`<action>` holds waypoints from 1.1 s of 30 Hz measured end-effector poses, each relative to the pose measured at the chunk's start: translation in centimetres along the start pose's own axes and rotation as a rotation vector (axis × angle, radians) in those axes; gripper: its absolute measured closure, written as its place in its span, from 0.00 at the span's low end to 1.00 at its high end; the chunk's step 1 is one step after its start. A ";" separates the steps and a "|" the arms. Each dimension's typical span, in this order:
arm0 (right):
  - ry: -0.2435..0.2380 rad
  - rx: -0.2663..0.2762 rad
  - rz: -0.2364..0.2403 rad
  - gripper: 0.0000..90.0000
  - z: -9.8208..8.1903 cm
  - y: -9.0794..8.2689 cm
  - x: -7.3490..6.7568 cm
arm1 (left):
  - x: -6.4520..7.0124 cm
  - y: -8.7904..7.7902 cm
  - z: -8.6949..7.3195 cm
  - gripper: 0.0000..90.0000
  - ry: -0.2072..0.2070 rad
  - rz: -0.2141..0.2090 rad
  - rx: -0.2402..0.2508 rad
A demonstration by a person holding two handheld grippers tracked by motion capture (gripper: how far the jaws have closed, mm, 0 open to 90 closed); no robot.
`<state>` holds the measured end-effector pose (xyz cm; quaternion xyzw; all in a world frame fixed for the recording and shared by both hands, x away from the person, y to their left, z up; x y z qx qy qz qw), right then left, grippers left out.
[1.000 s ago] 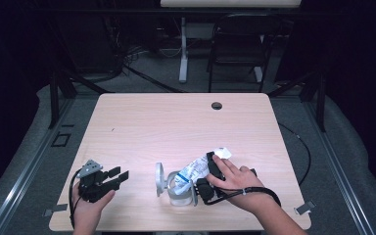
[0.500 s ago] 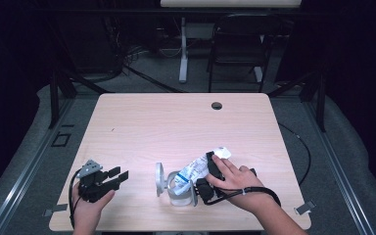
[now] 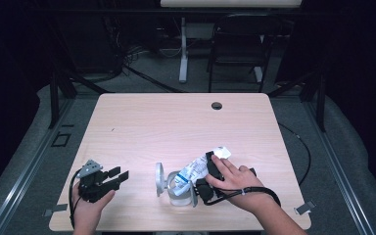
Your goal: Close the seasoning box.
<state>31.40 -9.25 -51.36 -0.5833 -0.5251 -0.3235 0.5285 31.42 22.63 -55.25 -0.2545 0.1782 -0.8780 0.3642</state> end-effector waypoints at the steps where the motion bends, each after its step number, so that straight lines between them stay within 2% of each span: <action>1: 0.001 0.001 0.000 0.48 0.0 0.0 0.0 | 0.0 0.0 0.0 0.63 -0.001 0.001 0.001; 33: -0.023 -0.009 -0.009 0.50 0.2 -0.2 0.3 | -0.1 -0.1 0.0 0.63 -0.007 0.003 0.010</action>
Point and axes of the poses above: each handheld gripper's, and its own axes: y roughly forward along the jaws, z roughly out of its top, x roughly to its right, the point moved 5 cm from there along y, roughly forward along the jaws, and after that the axes turned 10 degrees about -z, right-handed, at the moved point
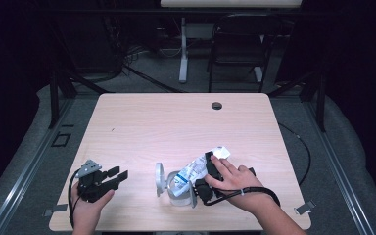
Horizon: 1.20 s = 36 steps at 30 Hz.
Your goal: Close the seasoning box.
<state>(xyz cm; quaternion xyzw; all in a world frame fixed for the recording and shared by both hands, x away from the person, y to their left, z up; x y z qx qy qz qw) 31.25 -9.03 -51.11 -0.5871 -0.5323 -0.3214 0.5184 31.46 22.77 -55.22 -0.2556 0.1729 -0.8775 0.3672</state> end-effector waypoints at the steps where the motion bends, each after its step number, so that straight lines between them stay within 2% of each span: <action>1: 0.000 0.000 -0.001 0.50 0.0 0.0 0.0 | 0.0 0.0 0.0 0.63 0.000 0.000 0.000; 11: 0.014 0.015 -0.003 0.51 0.1 0.0 -0.1 | -0.1 0.0 -0.1 0.63 -0.006 0.001 0.000; 18: 0.003 0.011 -0.009 0.52 0.2 -0.2 -0.1 | -0.1 0.0 -0.1 0.63 -0.005 0.001 0.000; 20: -0.014 -0.004 -0.022 0.52 0.2 -0.3 0.0 | -0.1 0.0 -0.1 0.63 -0.005 0.002 -0.001; 26: -0.006 0.008 -0.037 0.54 0.3 -0.3 0.0 | -0.1 0.0 -0.1 0.63 -0.006 0.001 0.000; 27: -0.022 -0.002 -0.045 0.54 0.3 -0.4 0.1 | -0.2 0.0 -0.1 0.63 -0.005 0.002 -0.001; 36: -0.007 0.014 -0.057 0.57 0.4 -0.4 -0.1 | -0.2 -0.1 0.0 0.63 -0.005 0.002 0.000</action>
Point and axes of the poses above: each handheld gripper's, and its own axes: y roughly forward along the jaws, z roughly out of its top, x roughly to its right, the point moved 5 cm from there along y, roughly forward along the jaws, and after that the axes turned 10 degrees about -z, right-handed, at the moved point
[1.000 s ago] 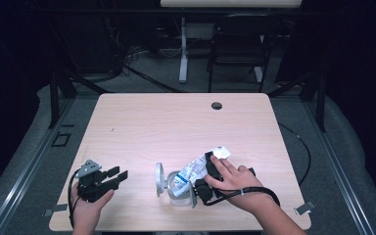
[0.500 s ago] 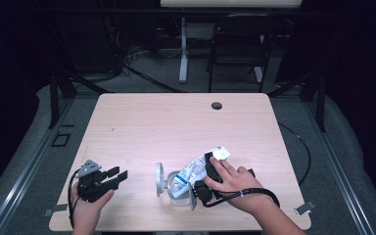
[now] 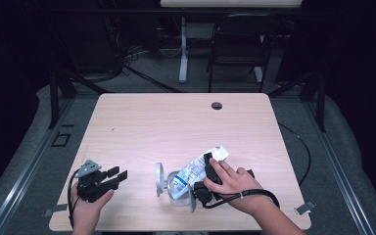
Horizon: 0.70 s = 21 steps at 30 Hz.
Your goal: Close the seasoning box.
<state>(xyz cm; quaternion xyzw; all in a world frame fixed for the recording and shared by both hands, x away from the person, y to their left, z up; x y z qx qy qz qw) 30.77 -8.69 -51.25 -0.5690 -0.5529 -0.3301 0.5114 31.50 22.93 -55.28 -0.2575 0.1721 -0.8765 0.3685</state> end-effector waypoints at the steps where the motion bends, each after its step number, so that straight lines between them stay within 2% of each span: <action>1: -0.004 -0.006 -0.003 0.57 0.0 0.0 0.0 | 0.0 0.0 0.0 0.63 0.000 0.000 0.000; 3: -0.015 -0.012 -0.008 0.58 0.0 -0.1 0.0 | 0.0 0.0 0.0 0.63 0.000 0.000 0.001; 15: -0.007 -0.004 -0.019 0.60 0.1 -0.2 -0.1 | 0.0 0.0 0.0 0.63 0.000 0.001 0.000; 21: -0.028 -0.014 -0.023 0.61 0.1 -0.3 0.1 | 0.0 0.0 0.0 0.63 0.000 0.001 0.002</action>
Point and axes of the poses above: each handheld gripper's, and its own axes: y roughly forward along the jaws, z roughly out of its top, x roughly to its right, the point moved 5 cm from there along y, roughly forward along the jaws, and after that the axes turned 10 degrees about -z, right-handed, at the moved point
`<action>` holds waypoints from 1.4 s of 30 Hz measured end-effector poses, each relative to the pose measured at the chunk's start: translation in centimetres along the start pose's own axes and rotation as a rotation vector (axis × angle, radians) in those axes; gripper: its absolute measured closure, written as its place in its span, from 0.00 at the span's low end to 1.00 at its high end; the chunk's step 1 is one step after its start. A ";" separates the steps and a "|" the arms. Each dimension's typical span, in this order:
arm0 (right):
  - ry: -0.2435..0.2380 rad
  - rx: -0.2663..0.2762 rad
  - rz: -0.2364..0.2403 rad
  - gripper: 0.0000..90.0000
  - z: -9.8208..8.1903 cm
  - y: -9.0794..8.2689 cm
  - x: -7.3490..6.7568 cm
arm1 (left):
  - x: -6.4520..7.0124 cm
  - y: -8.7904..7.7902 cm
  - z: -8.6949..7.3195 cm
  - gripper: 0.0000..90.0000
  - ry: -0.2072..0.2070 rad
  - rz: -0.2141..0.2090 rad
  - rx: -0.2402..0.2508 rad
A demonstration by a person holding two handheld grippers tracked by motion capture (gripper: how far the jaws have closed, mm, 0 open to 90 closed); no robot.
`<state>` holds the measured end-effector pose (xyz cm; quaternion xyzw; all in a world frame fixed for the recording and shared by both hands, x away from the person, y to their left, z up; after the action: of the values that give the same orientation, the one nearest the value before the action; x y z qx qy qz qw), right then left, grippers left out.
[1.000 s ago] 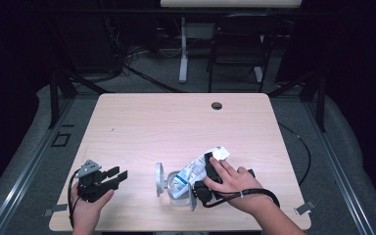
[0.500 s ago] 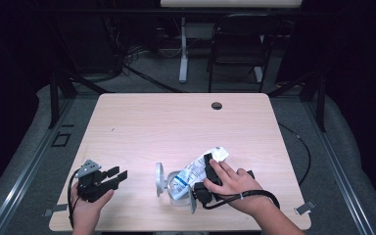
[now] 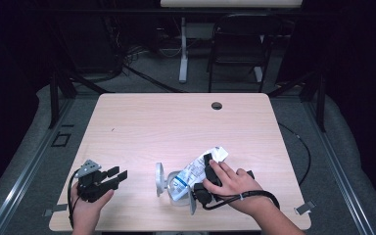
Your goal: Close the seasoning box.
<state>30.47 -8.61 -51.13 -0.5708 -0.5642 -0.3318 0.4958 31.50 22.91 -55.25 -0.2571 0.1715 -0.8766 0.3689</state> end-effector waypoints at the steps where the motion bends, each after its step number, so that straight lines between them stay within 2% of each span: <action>1: 0.005 0.006 0.002 0.61 0.0 0.0 -0.1 | 0.0 0.0 0.0 0.63 0.000 0.000 0.000; 5: 0.010 0.016 0.001 0.61 0.1 0.0 0.0 | 0.0 0.0 0.0 0.63 0.000 0.000 -0.001; 13: -0.021 -0.002 -0.011 0.63 0.2 -0.2 0.4 | -0.1 -0.1 0.0 0.63 0.000 0.000 -0.004; 14: -0.009 0.008 -0.011 0.64 0.3 -0.1 0.3 | -0.1 -0.1 0.0 0.63 0.000 -0.001 -0.004; 32: 0.003 0.012 -0.009 0.69 0.3 -0.2 0.5 | -0.1 -0.1 0.0 0.63 0.000 -0.001 -0.004; 42: -0.002 0.008 -0.016 0.72 0.2 -0.3 0.6 | -0.1 -0.1 0.0 0.63 -0.001 0.000 -0.003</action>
<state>30.22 -8.23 -50.55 -0.5647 -0.5703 -0.3331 0.4949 31.52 23.06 -55.28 -0.2580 0.1730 -0.8762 0.3686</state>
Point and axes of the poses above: each handheld gripper's, and its own axes: y roughly forward along the jaws, z roughly out of its top, x roughly to its right, the point moved 5 cm from there along y, roughly forward along the jaws, and after that the axes turned 10 degrees about -z, right-handed, at the moved point
